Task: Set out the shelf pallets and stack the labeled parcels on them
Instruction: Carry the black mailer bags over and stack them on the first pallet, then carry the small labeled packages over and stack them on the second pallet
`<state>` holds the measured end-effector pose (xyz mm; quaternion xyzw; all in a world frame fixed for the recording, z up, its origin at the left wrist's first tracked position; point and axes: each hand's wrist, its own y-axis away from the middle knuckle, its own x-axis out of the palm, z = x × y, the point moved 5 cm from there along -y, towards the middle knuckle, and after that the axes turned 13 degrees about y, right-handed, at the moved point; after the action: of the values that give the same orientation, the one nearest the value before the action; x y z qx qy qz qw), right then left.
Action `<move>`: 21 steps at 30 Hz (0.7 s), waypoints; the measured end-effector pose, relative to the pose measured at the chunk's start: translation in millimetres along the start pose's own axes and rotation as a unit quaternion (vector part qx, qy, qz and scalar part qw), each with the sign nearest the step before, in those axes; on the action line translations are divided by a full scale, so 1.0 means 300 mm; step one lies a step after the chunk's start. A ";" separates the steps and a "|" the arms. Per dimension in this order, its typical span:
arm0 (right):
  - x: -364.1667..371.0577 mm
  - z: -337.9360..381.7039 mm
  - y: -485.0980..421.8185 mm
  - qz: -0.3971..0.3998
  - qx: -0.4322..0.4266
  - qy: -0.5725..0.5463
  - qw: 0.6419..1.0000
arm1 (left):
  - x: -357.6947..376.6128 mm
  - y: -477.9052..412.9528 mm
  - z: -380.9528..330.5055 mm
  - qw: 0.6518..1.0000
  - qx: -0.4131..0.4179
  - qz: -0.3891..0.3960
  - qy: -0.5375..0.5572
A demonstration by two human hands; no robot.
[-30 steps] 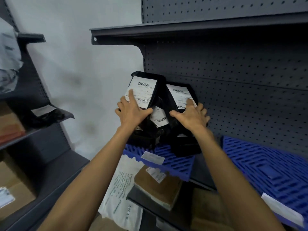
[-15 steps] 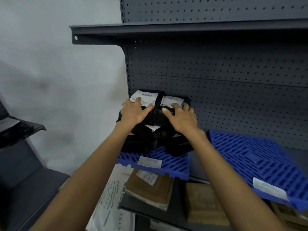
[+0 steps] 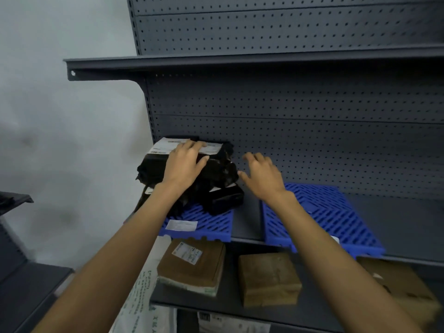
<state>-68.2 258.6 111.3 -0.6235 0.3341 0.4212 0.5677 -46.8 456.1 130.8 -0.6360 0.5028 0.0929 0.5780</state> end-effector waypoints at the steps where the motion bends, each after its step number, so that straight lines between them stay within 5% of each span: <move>1: -0.015 -0.047 0.035 -0.004 0.002 0.019 1.000 | 0.017 0.012 -0.056 1.000 0.016 0.004 -0.003; 21: -0.369 -1.202 1.157 0.040 0.245 0.174 0.953 | 0.585 0.370 -1.462 0.957 0.238 0.114 0.118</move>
<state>-372.8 -150.9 63.6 -0.5150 0.5457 0.2338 0.6183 -248.9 18.3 74.7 -0.4249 0.6443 -0.0395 0.6347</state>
